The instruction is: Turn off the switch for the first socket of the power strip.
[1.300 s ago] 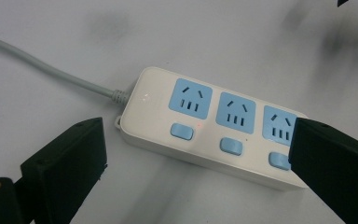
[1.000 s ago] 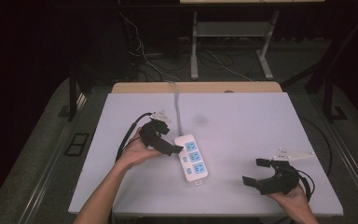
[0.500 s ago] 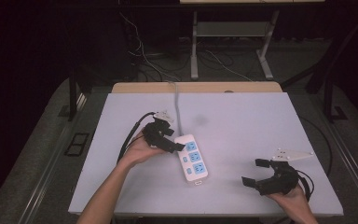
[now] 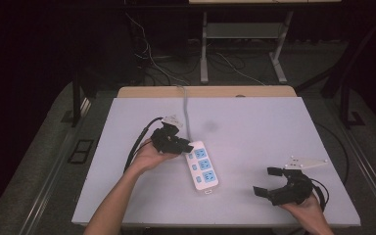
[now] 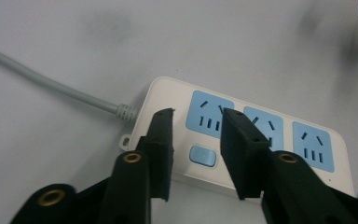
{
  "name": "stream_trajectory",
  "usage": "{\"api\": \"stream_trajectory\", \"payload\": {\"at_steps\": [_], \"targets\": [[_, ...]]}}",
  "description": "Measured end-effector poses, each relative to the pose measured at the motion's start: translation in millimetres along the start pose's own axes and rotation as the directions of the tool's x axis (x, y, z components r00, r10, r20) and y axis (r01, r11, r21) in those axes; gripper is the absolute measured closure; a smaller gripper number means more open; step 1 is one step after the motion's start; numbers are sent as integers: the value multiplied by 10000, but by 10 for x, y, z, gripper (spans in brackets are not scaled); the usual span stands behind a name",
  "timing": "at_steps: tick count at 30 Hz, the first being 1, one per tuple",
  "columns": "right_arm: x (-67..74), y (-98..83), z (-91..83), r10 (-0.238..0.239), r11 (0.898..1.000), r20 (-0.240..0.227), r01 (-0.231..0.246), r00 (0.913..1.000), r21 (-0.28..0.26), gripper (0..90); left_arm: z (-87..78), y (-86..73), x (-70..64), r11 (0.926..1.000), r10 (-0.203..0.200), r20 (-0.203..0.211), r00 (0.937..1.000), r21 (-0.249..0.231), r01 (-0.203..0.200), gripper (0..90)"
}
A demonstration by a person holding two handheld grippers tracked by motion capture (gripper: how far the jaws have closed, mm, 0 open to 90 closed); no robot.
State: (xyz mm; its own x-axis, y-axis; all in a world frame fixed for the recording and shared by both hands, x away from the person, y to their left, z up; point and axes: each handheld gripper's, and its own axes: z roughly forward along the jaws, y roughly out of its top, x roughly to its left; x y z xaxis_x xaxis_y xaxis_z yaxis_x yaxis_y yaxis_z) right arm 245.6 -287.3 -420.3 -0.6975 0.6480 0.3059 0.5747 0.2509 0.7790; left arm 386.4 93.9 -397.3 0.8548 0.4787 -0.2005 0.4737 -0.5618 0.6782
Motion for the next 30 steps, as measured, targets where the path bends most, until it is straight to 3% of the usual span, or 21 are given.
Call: {"api": "stream_trajectory", "payload": {"at_steps": [8, 16, 30], "targets": [[1, -3, 5, -27, 10000, 3, 27, 10000, 45, 5, 57, -10, 23, 9999, 9, 170, 9999, 106, -11, 814], [1, -4, 8, -47, 10000, -5, 47, 10000, 74, 5, 102, -23, 26, 9995, 168, 302, 9994, 244, -175, 884], [0, -7, 8, -37, 10000, -22, 37, 10000, 92, 5, 172, -36, 11, 9979, 301, 478, 9984, 563, -328, 889]]}}
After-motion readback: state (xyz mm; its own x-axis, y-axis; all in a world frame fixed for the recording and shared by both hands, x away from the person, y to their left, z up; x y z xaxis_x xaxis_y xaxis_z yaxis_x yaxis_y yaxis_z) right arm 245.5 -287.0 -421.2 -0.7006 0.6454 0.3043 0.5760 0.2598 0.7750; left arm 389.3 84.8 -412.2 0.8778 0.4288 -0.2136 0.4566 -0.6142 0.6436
